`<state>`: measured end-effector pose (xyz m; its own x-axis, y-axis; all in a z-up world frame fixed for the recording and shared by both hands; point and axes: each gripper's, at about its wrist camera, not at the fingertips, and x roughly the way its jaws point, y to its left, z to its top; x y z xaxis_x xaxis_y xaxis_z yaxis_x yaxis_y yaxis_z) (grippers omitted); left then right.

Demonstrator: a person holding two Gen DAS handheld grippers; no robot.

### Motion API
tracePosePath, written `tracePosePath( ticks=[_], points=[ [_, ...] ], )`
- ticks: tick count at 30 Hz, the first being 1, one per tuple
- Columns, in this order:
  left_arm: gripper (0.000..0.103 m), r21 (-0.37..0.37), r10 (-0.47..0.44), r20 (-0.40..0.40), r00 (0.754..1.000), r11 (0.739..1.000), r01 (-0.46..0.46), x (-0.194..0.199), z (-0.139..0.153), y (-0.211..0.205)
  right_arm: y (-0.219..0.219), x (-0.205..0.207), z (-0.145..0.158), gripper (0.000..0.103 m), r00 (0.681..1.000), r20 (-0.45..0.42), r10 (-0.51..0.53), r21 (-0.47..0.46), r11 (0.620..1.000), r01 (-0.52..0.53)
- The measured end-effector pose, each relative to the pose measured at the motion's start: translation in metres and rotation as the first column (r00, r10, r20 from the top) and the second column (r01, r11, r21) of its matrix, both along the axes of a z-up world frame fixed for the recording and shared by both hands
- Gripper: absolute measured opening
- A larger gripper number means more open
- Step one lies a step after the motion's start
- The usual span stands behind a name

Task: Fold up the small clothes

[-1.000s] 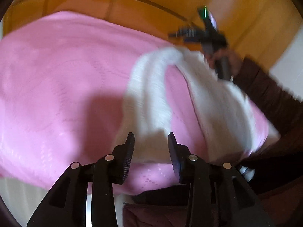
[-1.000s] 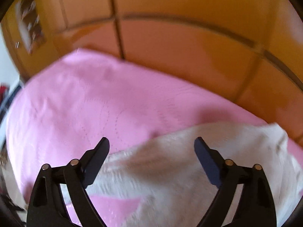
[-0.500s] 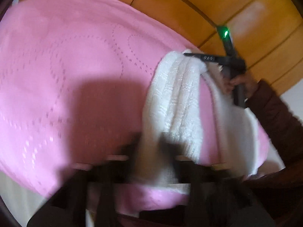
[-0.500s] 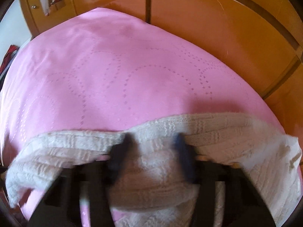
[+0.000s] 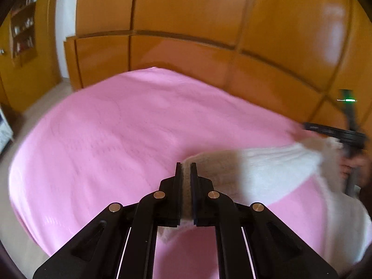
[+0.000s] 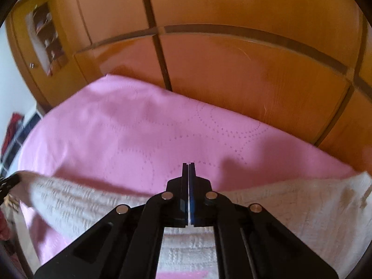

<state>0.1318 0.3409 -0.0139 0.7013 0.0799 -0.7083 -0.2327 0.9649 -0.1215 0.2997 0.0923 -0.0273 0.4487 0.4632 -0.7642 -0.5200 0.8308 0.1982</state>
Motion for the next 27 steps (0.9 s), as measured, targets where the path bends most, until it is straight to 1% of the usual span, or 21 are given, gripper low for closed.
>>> tracePosePath(
  ticks=[1, 2, 3, 5, 6, 8, 10, 11, 12, 13, 15, 16, 17, 18, 19, 21, 22, 24, 25, 26, 27],
  points=[
    [0.005, 0.023, 0.015, -0.025, 1.0, 1.0, -0.014, 0.01, -0.005, 0.004, -0.004, 0.001, -0.002, 0.022, 1.0, -0.012, -0.015, 0.023, 1.0, 0.015],
    [0.006, 0.062, 0.024, -0.056, 0.998, 0.998, -0.02, 0.021, -0.012, 0.006, -0.016, -0.005, -0.003, 0.045, 0.999, -0.02, -0.031, 0.035, 0.999, 0.031],
    [0.006, 0.107, 0.037, -0.097, 0.995, 0.994, -0.027, 0.031, -0.021, 0.006, -0.022, -0.004, -0.001, 0.052, 0.999, -0.017, -0.043, 0.031, 0.999, 0.044],
    [0.005, 0.161, 0.084, -0.16, 0.983, 0.985, -0.058, 0.048, -0.035, 0.012, -0.043, -0.018, -0.003, 0.051, 0.998, -0.011, -0.066, 0.004, 0.998, 0.066],
    [0.005, 0.188, 0.118, -0.181, 0.976, 0.979, -0.084, 0.057, -0.043, 0.015, -0.053, -0.025, -0.006, 0.055, 0.997, -0.017, -0.076, -0.008, 0.997, 0.076],
    [0.006, 0.179, 0.151, -0.198, 0.969, 0.977, -0.116, 0.074, -0.05, 0.017, -0.079, -0.041, -0.018, 0.063, 0.993, -0.035, -0.109, -0.046, 0.993, 0.108],
    [0.006, 0.186, 0.187, -0.199, 0.962, 0.971, -0.15, 0.086, -0.05, 0.015, -0.101, -0.056, -0.032, 0.068, 0.989, -0.067, -0.134, -0.076, 0.989, 0.129],
    [0.006, 0.165, 0.203, -0.204, 0.958, 0.971, -0.171, 0.092, -0.05, 0.015, -0.116, -0.067, -0.042, 0.073, 0.984, -0.098, -0.151, -0.095, 0.985, 0.142],
    [0.006, 0.155, 0.223, -0.213, 0.951, 0.969, -0.193, 0.097, -0.051, 0.016, -0.126, -0.077, -0.049, 0.073, 0.978, -0.131, -0.162, -0.108, 0.983, 0.148],
    [0.006, 0.162, 0.261, -0.224, 0.939, 0.96, -0.228, 0.101, -0.05, 0.017, -0.135, -0.088, -0.055, 0.074, 0.975, -0.156, -0.16, -0.1, 0.984, 0.145],
    [0.007, 0.149, 0.303, -0.218, 0.928, 0.95, -0.275, 0.11, -0.041, 0.01, -0.151, -0.121, -0.049, 0.084, 0.982, -0.127, -0.14, -0.059, 0.989, 0.133],
    [0.021, 0.139, 0.324, -0.199, 0.925, 0.944, -0.3, 0.106, -0.034, 0.008, -0.157, -0.136, -0.046, 0.087, 0.985, -0.117, -0.129, -0.055, 0.991, 0.124],
    [0.038, 0.106, 0.33, -0.173, 0.928, 0.943, -0.315, 0.099, -0.025, 0.003, -0.163, -0.153, -0.042, 0.093, 0.987, -0.106, -0.12, -0.054, 0.992, 0.115],
    [0.044, 0.048, 0.308, -0.139, 0.941, 0.951, -0.305, 0.089, -0.017, -0.006, -0.168, -0.165, -0.04, 0.093, 0.988, -0.108, -0.113, -0.05, 0.993, 0.108],
    [0.052, -0.032, 0.254, -0.097, 0.962, 0.966, -0.258, 0.078, -0.009, -0.018, -0.173, -0.178, -0.038, 0.093, 0.988, -0.114, -0.106, -0.046, 0.994, 0.101],
    [0.053, -0.113, 0.14, -0.067, 0.988, 0.983, -0.147, 0.063, -0.006, -0.044, -0.188, -0.203, -0.034, 0.093, 0.988, -0.113, -0.103, -0.044, 0.994, 0.098],
    [0.053, -0.152, 0.034, -0.061, 0.998, 0.987, -0.043, 0.051, -0.006, -0.068, -0.196, -0.21, -0.031, 0.093, 0.987, -0.115, -0.112, -0.041, 0.993, 0.108],
    [0.053, -0.207, -0.12, -0.046, 0.992, 0.972, 0.108, 0.029, -0.011, -0.104, -0.225, -0.229, -0.023, 0.091, 0.978, -0.126, -0.164, -0.01, 0.986, 0.164],
    [0.053, -0.227, -0.193, -0.044, 0.98, 0.957, 0.178, 0.017, -0.015, -0.123, -0.238, -0.233, -0.018, 0.09, 0.973, -0.124, -0.197, 0.0, 0.98, 0.198],
    [0.053, -0.247, -0.275, -0.046, 0.96, 0.935, 0.255, 0.002, -0.021, -0.147, -0.262, -0.242, -0.01, 0.089, 0.96, -0.11, -0.257, 0.005, 0.966, 0.259],
    [0.053, -0.259, -0.32, -0.046, 0.946, 0.919, 0.298, -0.009, -0.025, -0.163, -0.284, -0.247, -0.004, 0.085, 0.946, -0.098, -0.31, 0.012, 0.95, 0.312]
  ],
)
